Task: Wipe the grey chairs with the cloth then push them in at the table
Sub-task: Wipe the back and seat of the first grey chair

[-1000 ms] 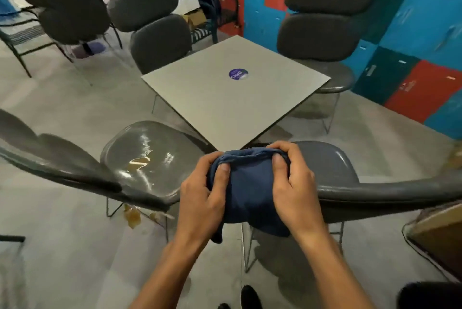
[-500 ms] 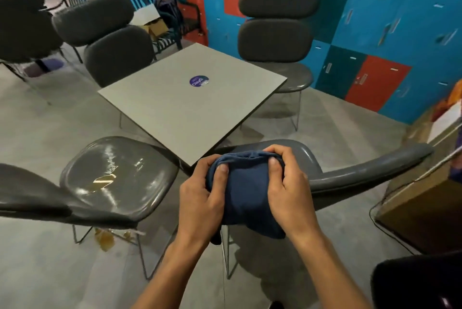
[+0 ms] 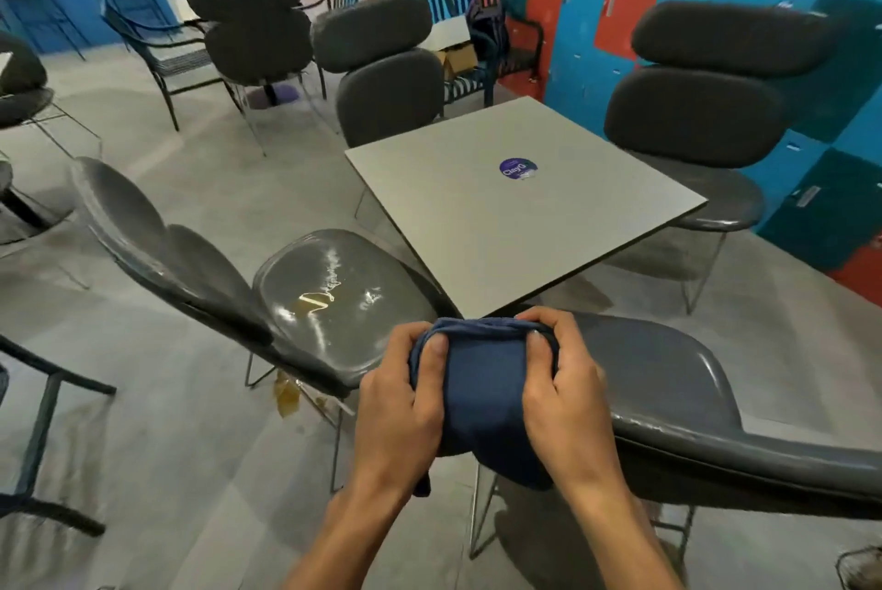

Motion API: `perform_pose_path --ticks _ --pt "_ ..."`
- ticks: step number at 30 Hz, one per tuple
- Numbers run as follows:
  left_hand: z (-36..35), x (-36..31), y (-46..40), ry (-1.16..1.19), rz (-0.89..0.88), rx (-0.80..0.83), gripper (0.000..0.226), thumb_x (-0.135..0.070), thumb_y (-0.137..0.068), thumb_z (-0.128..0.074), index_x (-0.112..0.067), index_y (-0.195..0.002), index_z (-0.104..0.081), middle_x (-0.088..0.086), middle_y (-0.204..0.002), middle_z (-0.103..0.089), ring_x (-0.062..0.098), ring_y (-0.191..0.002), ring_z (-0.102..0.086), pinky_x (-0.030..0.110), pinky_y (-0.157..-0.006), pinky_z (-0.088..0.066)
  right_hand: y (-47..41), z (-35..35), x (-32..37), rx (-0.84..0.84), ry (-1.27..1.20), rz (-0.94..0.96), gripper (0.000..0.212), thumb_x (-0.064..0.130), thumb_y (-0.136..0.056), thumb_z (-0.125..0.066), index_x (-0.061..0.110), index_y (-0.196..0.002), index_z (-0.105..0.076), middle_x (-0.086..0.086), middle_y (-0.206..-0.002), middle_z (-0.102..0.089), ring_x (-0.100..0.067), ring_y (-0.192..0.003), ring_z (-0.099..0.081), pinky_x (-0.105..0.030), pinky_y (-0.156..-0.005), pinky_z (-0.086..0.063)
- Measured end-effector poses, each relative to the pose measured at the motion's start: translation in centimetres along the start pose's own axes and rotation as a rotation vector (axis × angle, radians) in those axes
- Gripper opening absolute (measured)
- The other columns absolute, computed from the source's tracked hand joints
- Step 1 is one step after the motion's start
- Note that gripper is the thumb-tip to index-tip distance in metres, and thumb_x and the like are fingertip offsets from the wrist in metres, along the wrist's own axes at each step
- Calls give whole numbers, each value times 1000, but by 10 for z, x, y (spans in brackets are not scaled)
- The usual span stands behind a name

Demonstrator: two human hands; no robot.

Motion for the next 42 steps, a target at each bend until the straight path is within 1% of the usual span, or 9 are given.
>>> perform_pose_path --ticks 6,12,15,18,22,25,32,37,42 --pt "40 14 -11 4 -13 -56 8 -42 -104 -49 -41 -109 -54 -24 -99 -68 1 -88 -69 20 -64 -57 -1 -44 18 63 -9 26 16 26 -106 -45 39 -111 -54 19 -104 -58 9 -102 -55 -8 -77 -47" --pt "112 35 -26 -22 -19 -139 11 -39 -105 -47 -40 -114 -54 -27 -101 -66 -1 -92 -68 12 -67 -53 -3 -116 48 118 -8 78 17 30 -106 -44 44 -110 -52 19 -106 -61 2 -101 -60 -19 -78 -54" --pt "155 49 -34 -40 -12 -186 15 -40 -103 -50 -34 -115 -56 -26 -103 -66 -2 -92 -67 11 -68 -52 -2 -159 65 157 -8 121 18 30 -106 -45 46 -109 -51 28 -105 -57 6 -101 -59 -13 -77 -52" --pt "197 60 -43 -63 -10 -232 18 -41 -98 -49 -35 -113 -56 -27 -105 -65 -4 -93 -66 9 -68 -52 -3 -201 82 180 -34 157 17 28 -105 -45 43 -110 -52 25 -103 -59 5 -101 -59 -11 -77 -50" --pt "249 76 -51 -91 18 -308 22 -41 -101 -50 -28 -116 -60 -22 -98 -68 -3 -94 -66 11 -69 -52 -8 -256 107 248 -64 207 17 23 -106 -46 37 -111 -54 19 -103 -61 1 -99 -60 -18 -80 -53" --pt "279 89 -55 -104 63 -361 27 -40 -104 -50 -21 -120 -61 -19 -98 -68 -2 -94 -66 11 -68 -52 -12 -292 120 320 -69 231 17 20 -106 -47 35 -109 -53 19 -102 -60 1 -100 -59 -14 -80 -50" --pt "337 125 -89 -161 130 -436 18 -35 -105 -51 -30 -119 -61 -27 -106 -66 -3 -97 -65 14 -75 -54 -38 -368 138 412 -119 242 20 18 -106 -46 35 -111 -55 17 -103 -63 0 -99 -61 -15 -80 -50" --pt "383 153 -134 -187 159 -488 16 -38 -104 -52 -35 -116 -63 -26 -101 -67 -2 -96 -66 15 -75 -53 -72 -433 154 456 -122 249 17 18 -106 -46 30 -111 -57 14 -102 -65 1 -97 -61 -12 -78 -48" --pt "425 179 -198 -183 193 -467 18 -41 -103 -52 -35 -115 -63 -24 -99 -69 0 -93 -68 17 -71 -55 -119 -497 173 451 -140 222 21 17 -106 -46 34 -106 -59 19 -98 -64 2 -97 -61 -11 -76 -47"
Point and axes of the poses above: each hand's wrist, its own y-axis away from the middle knuckle, its own z-axis out of the back of the hand, x = y × z, the point moved 4 cm from there along -y, towards the middle knuckle
